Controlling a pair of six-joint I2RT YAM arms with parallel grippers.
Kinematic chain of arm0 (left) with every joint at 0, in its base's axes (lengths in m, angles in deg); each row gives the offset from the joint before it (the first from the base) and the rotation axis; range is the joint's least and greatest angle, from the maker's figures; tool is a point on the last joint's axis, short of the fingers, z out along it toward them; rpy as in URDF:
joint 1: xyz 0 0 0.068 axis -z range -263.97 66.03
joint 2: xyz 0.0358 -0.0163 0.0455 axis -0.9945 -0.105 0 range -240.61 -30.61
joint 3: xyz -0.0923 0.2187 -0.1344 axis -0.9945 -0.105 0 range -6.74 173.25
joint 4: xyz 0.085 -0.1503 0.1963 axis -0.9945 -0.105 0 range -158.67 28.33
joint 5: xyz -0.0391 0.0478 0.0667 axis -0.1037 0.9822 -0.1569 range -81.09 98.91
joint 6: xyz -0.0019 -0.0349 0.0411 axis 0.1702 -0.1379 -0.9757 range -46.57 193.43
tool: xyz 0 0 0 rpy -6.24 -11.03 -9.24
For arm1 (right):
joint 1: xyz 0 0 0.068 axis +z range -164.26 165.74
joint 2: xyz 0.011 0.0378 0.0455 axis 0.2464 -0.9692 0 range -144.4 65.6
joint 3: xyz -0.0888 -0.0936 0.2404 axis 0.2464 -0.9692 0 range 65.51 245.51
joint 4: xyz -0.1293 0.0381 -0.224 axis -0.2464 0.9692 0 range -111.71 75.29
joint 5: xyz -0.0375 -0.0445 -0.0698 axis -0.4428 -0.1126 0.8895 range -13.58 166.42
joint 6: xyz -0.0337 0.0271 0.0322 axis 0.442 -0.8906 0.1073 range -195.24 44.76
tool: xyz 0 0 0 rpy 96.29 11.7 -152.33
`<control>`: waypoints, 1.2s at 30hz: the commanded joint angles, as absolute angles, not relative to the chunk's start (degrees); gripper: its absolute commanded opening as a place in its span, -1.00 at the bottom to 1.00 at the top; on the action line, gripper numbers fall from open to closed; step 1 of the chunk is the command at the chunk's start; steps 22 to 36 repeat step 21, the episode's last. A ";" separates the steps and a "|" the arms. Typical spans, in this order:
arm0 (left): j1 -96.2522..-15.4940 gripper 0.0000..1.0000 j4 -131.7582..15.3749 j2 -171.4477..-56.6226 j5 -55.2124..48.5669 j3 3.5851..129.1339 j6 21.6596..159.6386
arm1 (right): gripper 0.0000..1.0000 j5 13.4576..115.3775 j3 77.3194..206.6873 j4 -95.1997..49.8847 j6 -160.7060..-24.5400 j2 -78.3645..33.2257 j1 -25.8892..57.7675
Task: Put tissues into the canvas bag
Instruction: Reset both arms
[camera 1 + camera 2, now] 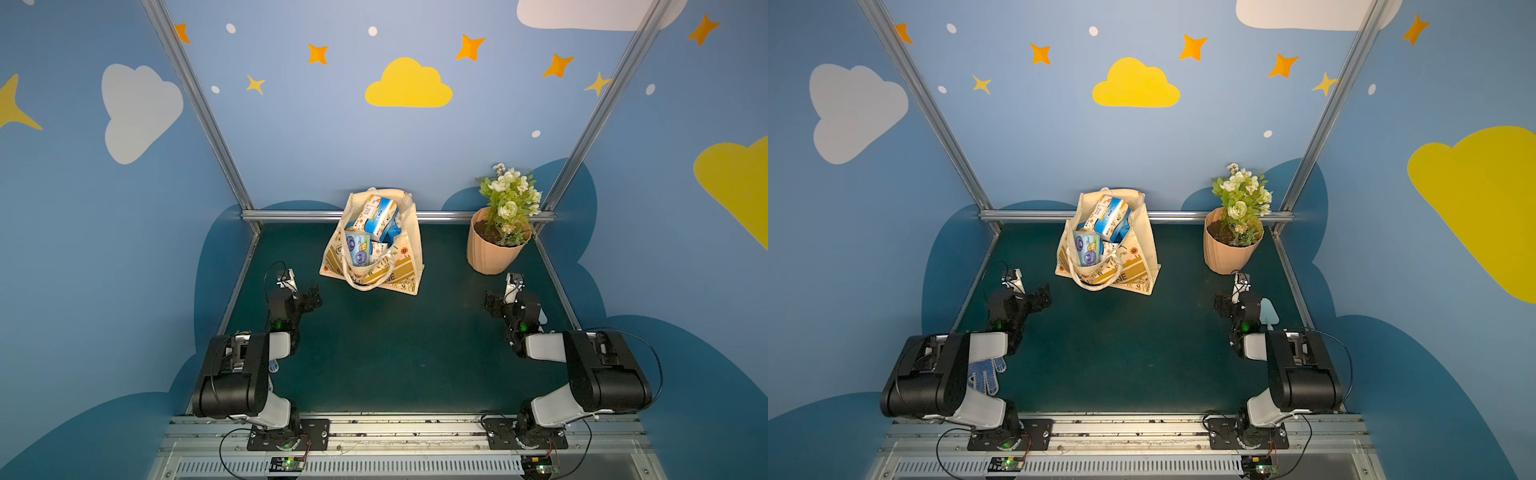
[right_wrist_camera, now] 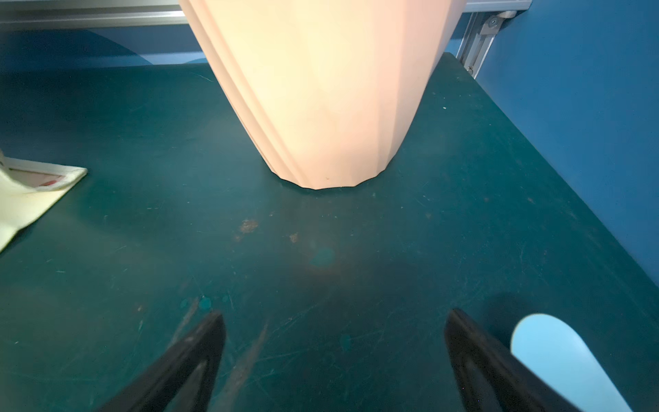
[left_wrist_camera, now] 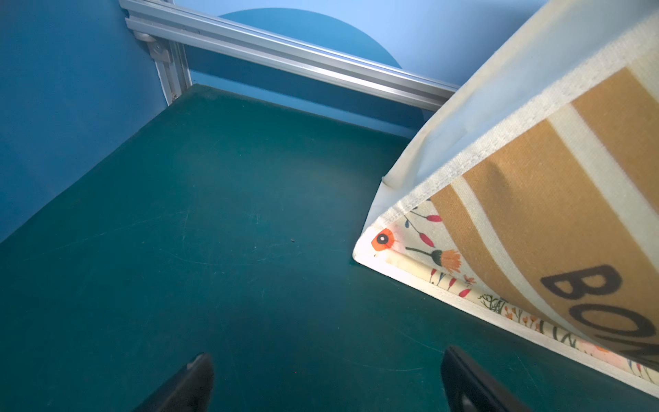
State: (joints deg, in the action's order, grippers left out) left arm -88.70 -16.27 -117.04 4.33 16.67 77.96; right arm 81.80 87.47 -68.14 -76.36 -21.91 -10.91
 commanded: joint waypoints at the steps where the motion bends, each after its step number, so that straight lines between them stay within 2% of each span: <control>1: -88.45 0.99 -19.51 -117.59 3.84 17.29 76.90 | 0.94 81.07 88.25 -68.82 -75.95 -21.46 -11.05; 36: -87.22 0.99 -20.28 -117.58 6.01 17.73 76.24 | 0.94 81.11 88.25 -68.87 -75.86 -21.47 -11.05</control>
